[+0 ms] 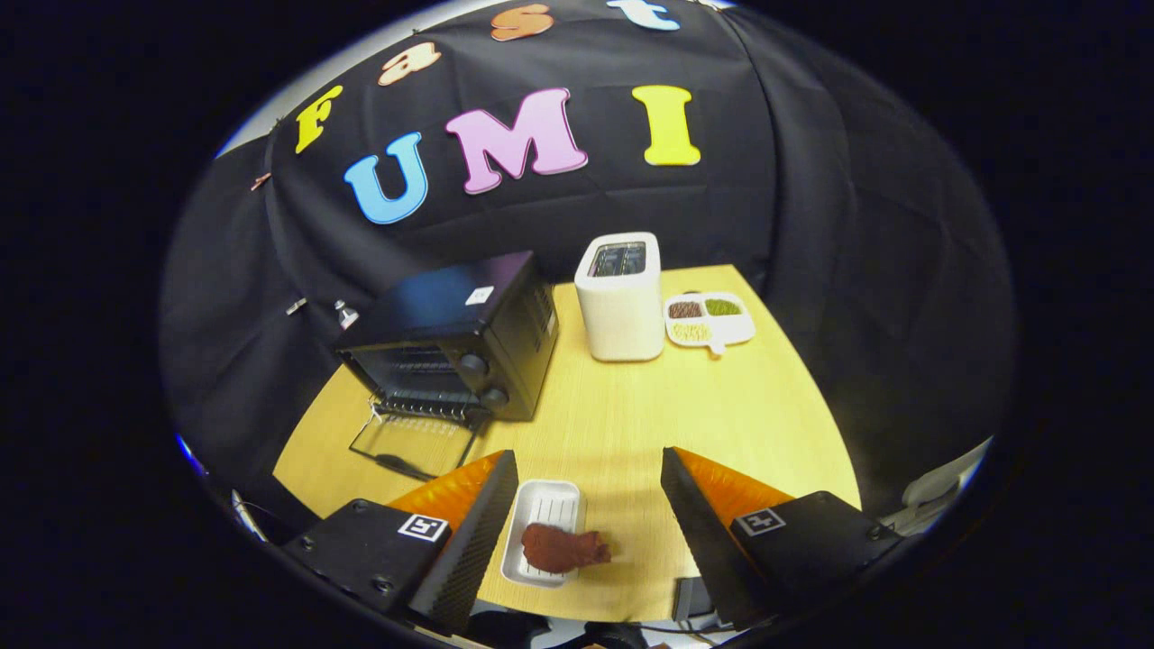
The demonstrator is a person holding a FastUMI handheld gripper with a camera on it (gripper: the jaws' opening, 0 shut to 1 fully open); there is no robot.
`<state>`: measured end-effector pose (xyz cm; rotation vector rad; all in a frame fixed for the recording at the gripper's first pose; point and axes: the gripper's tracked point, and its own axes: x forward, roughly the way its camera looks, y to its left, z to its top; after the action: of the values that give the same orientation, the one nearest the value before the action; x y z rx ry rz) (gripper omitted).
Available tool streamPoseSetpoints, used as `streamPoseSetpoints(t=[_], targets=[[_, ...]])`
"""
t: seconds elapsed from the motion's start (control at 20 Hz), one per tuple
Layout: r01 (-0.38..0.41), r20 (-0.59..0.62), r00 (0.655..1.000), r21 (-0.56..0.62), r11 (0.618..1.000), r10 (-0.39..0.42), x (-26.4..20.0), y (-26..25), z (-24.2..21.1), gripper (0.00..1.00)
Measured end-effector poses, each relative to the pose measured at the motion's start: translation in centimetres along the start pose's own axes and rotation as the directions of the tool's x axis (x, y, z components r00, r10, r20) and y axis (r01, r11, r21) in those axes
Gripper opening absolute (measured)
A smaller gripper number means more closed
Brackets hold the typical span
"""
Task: Open the toaster oven, put the food inside, and close the toaster oven door.
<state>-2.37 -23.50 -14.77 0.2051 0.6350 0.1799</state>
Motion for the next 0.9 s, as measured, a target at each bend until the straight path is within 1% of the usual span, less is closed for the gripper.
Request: streamPoseSetpoints(t=[0.2, 0.4, 0.55, 0.7, 0.75, 0.85, 0.9], targets=[[-0.082, -0.131, 0.987, 0.098, 0.992, 0.095, 1.2, -1.8, -4.6, 0.99], [-0.138, -0.208, 0.963, 0.18, 0.974, 0.174, 3.1, -1.9, -8.5, 0.99], [-0.162, -0.241, 0.945, 0.247, 0.955, 0.222, 4.3, -1.2, -9.8, 0.97], [-0.193, -0.262, 0.926, 0.288, 0.938, 0.27, 4.4, -0.5, -10.5, 0.95], [-0.198, -0.269, 0.921, 0.299, 0.933, 0.282, 4.5, 0.0, -10.7, 0.84], [-0.214, -0.282, 0.909, 0.316, 0.924, 0.307, 4.6, 0.9, -11.0, 0.68], [-0.224, -0.285, 0.903, 0.326, 0.919, 0.321, 4.6, 1.2, -11.0, 0.68]])
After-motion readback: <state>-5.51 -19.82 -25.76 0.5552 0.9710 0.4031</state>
